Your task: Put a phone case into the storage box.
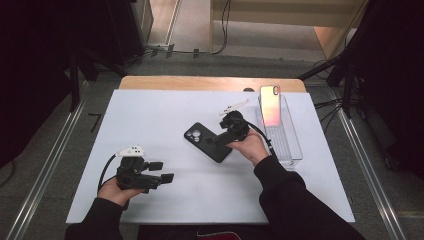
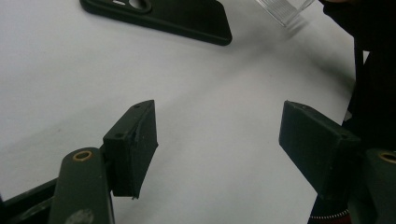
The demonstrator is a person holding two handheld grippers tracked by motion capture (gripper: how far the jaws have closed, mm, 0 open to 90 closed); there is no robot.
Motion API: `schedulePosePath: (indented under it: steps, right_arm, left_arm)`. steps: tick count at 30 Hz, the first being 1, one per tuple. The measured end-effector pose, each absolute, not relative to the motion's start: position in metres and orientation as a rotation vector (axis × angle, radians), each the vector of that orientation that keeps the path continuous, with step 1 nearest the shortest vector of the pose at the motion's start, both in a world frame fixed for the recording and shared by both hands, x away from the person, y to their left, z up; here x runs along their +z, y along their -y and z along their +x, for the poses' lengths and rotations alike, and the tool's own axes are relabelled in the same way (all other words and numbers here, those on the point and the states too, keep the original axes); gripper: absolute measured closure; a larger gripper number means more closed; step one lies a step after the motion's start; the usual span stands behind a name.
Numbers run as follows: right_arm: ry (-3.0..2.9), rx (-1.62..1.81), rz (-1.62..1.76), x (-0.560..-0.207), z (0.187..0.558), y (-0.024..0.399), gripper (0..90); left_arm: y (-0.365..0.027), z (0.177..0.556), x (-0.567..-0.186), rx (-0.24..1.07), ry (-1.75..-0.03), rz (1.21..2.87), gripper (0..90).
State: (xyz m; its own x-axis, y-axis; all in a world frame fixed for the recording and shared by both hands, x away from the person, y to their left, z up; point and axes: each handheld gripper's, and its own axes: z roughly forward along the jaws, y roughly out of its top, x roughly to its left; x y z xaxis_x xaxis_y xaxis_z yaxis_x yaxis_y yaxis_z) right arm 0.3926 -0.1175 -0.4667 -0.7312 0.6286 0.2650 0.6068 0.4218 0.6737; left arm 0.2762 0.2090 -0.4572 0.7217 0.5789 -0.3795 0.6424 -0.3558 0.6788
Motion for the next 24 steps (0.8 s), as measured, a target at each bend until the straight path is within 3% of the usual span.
schedulePosePath:
  steps: [24]
  right_arm:
    - [-2.671, 1.097, 1.112, -0.484, 0.396, 0.1, 1.2]
  left_arm:
    - [-0.209, 0.276, -0.457, -0.093, -0.924, 2.05, 28.1]
